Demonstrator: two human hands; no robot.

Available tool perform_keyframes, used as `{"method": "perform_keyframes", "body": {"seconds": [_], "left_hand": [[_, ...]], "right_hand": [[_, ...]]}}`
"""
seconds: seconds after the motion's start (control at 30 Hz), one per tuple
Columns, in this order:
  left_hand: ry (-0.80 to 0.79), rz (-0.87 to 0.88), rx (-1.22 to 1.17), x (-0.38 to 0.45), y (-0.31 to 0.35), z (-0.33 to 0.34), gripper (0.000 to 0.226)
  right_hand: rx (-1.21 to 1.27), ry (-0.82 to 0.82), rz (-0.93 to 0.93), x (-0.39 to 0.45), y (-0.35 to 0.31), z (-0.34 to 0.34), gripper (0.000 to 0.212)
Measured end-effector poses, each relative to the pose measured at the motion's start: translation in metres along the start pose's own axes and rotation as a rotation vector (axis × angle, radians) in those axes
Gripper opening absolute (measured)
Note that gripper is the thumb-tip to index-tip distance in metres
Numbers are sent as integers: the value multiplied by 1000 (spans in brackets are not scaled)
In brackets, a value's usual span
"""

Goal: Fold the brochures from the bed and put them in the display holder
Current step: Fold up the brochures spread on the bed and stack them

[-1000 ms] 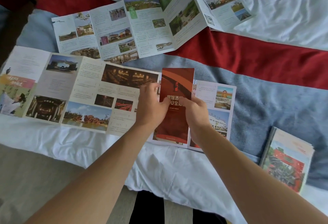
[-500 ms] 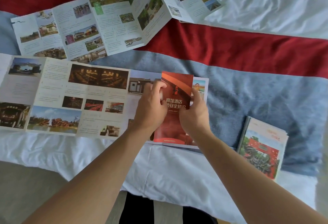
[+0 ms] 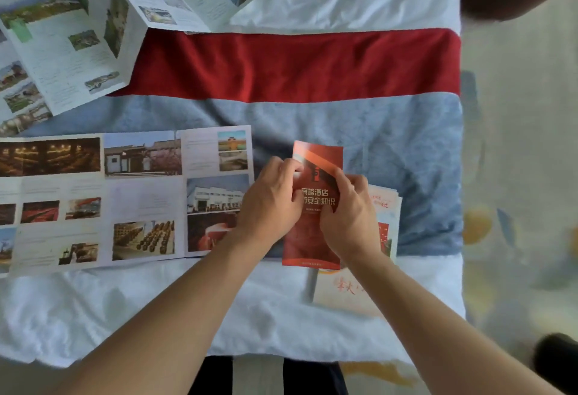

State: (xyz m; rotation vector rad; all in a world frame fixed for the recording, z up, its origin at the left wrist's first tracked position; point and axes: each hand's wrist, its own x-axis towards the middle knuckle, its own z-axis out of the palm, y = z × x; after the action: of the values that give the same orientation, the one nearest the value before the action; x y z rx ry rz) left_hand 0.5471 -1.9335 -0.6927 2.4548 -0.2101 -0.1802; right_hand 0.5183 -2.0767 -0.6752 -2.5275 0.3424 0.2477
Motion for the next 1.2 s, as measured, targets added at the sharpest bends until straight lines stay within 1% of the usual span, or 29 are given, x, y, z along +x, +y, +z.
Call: {"method": "perform_keyframes", "body": {"seconds": [0.13, 0.3, 0.43, 0.57, 0.7, 0.8, 0.87, 0.93, 1.0, 1.1, 1.2], "left_hand": [[-63, 39, 38, -3, 39, 38, 29], [-167, 60, 87, -13, 56, 66, 29], [-216, 70, 121, -24, 57, 75, 33], [-181, 82, 159, -29, 59, 78, 33], [-141, 125, 241, -27, 60, 77, 35], [-228, 215, 277, -26, 68, 77, 44], [-319, 257, 323, -28, 72, 77, 54], [-363, 260, 371, -30, 71, 76, 63], [-367, 252, 389, -30, 70, 76, 66], [-358, 250, 403, -28, 71, 78, 65], [-360, 247, 426, -27, 73, 82, 67]], "right_hand": [[-35, 1, 93, -13, 48, -24, 65], [-46, -1, 105, -30, 83, -33, 63], [-64, 19, 61, -38, 93, -33, 62], [-150, 21, 20, -40, 97, -32, 55], [-230, -8, 51, -38, 99, -33, 48], [-264, -28, 61, -37, 98, -33, 45], [-271, -26, 62, -36, 99, -33, 46], [-277, -13, 52, -35, 100, -32, 49], [-276, -18, 5, -34, 104, -33, 57], [-281, -95, -95, -31, 109, -34, 77], [-269, -105, -111, -27, 110, -33, 80]]}}
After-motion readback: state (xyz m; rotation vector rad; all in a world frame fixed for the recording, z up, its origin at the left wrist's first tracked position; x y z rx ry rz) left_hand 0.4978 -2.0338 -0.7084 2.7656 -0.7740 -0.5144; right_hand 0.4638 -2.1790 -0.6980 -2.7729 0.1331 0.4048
